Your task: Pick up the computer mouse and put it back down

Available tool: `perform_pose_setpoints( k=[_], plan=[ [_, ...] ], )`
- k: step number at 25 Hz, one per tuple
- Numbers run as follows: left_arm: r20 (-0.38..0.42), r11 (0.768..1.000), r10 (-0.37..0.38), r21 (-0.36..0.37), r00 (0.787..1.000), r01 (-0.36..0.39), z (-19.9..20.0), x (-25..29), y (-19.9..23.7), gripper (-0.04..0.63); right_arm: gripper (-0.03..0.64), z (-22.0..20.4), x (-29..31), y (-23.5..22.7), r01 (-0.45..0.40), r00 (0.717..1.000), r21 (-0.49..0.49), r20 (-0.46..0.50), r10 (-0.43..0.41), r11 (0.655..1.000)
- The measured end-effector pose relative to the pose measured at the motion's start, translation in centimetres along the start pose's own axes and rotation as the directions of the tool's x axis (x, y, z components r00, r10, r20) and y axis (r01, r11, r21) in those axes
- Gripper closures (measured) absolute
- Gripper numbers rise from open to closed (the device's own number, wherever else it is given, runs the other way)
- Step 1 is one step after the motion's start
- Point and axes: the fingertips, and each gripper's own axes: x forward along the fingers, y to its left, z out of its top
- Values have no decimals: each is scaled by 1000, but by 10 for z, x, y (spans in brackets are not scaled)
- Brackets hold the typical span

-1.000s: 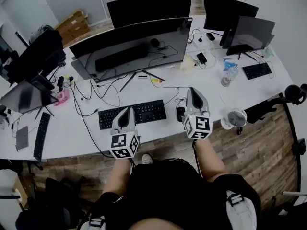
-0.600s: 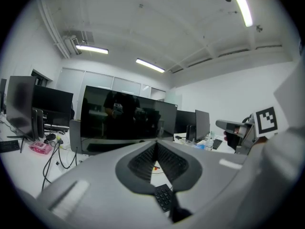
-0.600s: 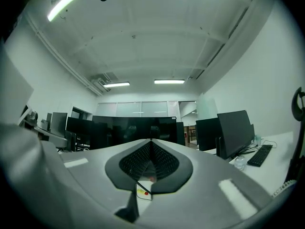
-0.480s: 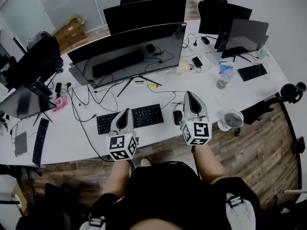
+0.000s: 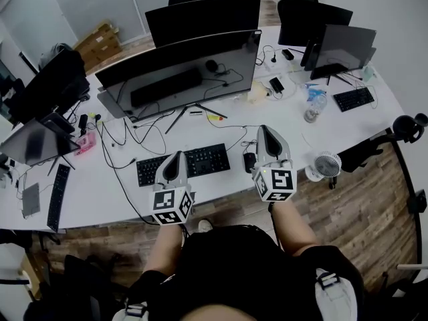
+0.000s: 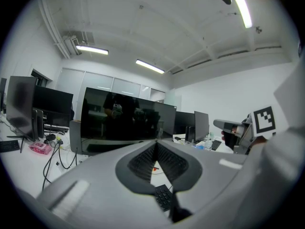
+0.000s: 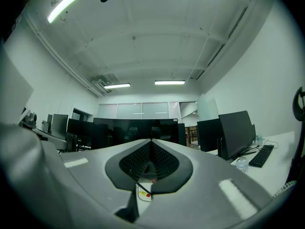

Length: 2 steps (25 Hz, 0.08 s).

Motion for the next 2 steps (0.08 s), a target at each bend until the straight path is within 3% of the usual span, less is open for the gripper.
perform_pose_setpoints(
  k=[2],
  plan=[
    [1, 1000, 3, -1, 1000, -3, 1, 0, 1, 542, 618, -1, 1, 1, -4, 1000, 3, -4, 4, 1000]
  ],
)
